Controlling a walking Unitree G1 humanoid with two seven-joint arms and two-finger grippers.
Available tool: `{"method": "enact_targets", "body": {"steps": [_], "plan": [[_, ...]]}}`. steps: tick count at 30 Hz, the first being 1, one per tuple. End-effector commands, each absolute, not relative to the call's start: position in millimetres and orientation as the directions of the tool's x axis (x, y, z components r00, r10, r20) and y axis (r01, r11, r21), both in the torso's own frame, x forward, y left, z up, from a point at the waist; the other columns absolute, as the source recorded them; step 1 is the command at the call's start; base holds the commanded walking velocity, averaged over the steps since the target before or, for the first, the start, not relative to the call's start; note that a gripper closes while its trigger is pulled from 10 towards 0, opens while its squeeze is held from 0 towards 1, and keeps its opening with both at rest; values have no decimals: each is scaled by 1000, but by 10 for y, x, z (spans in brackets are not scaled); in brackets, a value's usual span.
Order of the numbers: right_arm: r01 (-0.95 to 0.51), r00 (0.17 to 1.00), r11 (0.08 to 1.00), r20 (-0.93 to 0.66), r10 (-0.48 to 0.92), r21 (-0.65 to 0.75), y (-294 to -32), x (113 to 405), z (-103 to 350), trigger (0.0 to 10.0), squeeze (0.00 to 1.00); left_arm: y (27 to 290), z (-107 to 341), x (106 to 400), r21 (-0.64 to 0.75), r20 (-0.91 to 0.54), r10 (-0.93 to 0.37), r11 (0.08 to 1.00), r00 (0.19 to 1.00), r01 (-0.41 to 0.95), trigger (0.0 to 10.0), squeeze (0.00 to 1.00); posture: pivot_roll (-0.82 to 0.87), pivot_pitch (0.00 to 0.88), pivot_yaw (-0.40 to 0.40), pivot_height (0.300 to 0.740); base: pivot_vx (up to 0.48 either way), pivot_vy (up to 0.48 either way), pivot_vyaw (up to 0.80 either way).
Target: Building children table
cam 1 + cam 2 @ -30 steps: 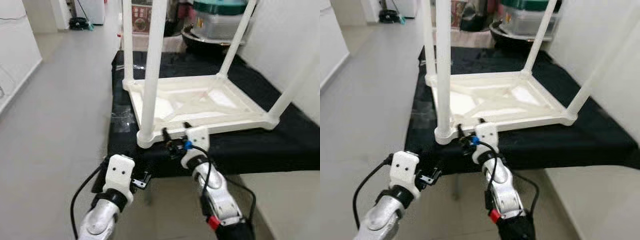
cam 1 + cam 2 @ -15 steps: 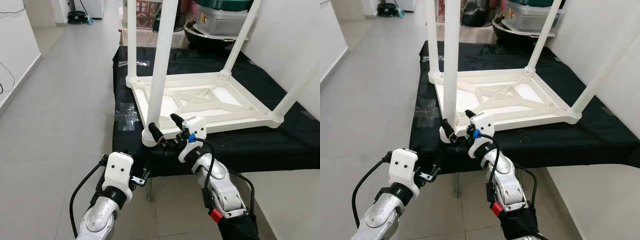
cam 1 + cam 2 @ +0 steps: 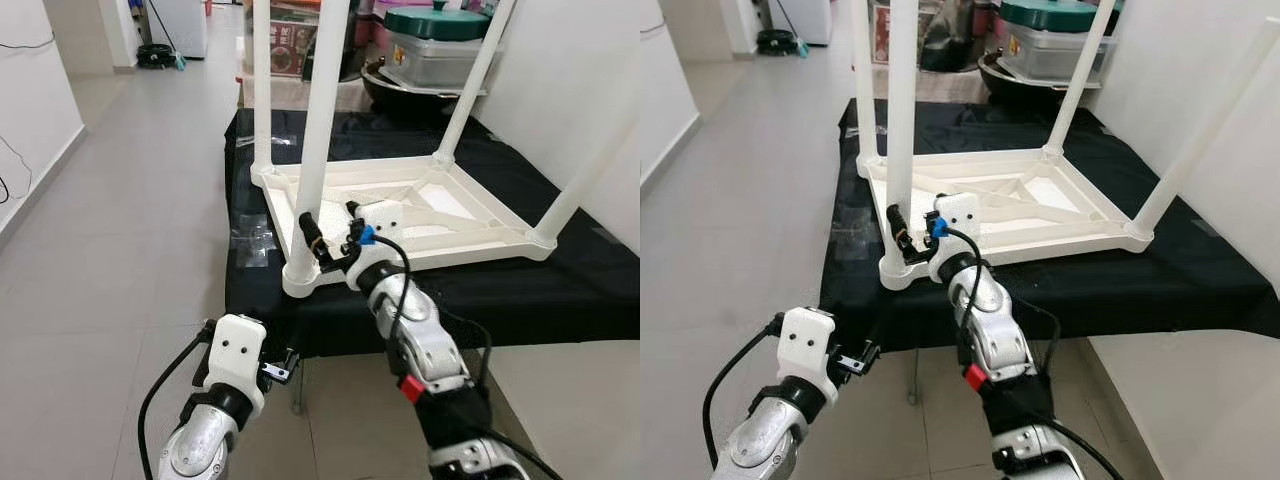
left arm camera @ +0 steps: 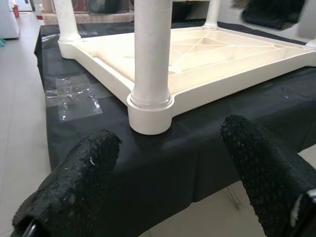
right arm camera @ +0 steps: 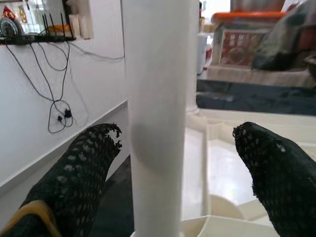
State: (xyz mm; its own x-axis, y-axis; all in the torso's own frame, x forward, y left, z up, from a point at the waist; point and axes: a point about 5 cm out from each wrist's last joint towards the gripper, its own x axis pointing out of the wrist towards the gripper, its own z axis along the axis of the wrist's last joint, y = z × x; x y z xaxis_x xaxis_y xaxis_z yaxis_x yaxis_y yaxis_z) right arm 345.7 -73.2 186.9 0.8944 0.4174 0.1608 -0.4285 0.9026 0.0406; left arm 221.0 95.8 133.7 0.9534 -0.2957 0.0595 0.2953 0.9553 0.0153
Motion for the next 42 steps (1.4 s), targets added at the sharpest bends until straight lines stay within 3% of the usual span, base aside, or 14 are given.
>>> {"method": "enact_targets", "body": {"steps": [1,17,18,20,21,24,25,38,40,42], "plan": [[-437,895,894,144,421,97,-712,3483,1862,10000,0,933,1333,2190,29,56,-310,951,949,308,10000,0,72,37,-115,740,0,0,0],[-432,901,897,87,425,90,-359,3600,1854,10000,0,934,1346,2186,29,55,-305,952,951,303,10000,0,75,60,-121,740,0,0,0],[-413,911,907,44,411,80,-330,3631,1790,4824,0,937,1349,2186,29,55,-302,953,952,301,10000,0,74,63,-122,740,0,0,0],[-407,913,910,26,406,82,-323,3643,1766,4824,0,937,1349,2186,29,55,-301,953,952,300,10000,0,74,63,-122,740,0,0,0],[-403,915,911,15,403,84,-319,3650,1750,3176,0,938,1349,2186,29,55,-301,954,952,300,10000,0,74,63,-122,740,0,0,0],[-397,918,914,17,397,80,-320,3661,1739,3176,0,936,1353,2183,28,56,-300,954,952,299,10000,0,74,67,-124,740,0,0,0],[-390,920,917,8,391,81,-324,3676,1721,0,0,939,1357,2182,27,58,-299,954,952,298,10000,0,76,72,-125,740,0,0,0],[-348,936,937,-40,350,42,-481,3756,1647,0,0,944,1359,2182,28,59,-293,956,954,292,10000,0,75,76,-127,740,0,0,0],[-297,953,955,-57,297,17,-620,3776,1614,0,0,944,1360,2182,28,58,-292,956,955,291,10000,0,74,78,-127,740,0,0,0],[-179,981,983,-84,175,-37,-972,3788,1553,0,0,943,1362,2179,28,56,-296,955,954,295,10000,0,67,83,-119,740,0,0,0]]}}
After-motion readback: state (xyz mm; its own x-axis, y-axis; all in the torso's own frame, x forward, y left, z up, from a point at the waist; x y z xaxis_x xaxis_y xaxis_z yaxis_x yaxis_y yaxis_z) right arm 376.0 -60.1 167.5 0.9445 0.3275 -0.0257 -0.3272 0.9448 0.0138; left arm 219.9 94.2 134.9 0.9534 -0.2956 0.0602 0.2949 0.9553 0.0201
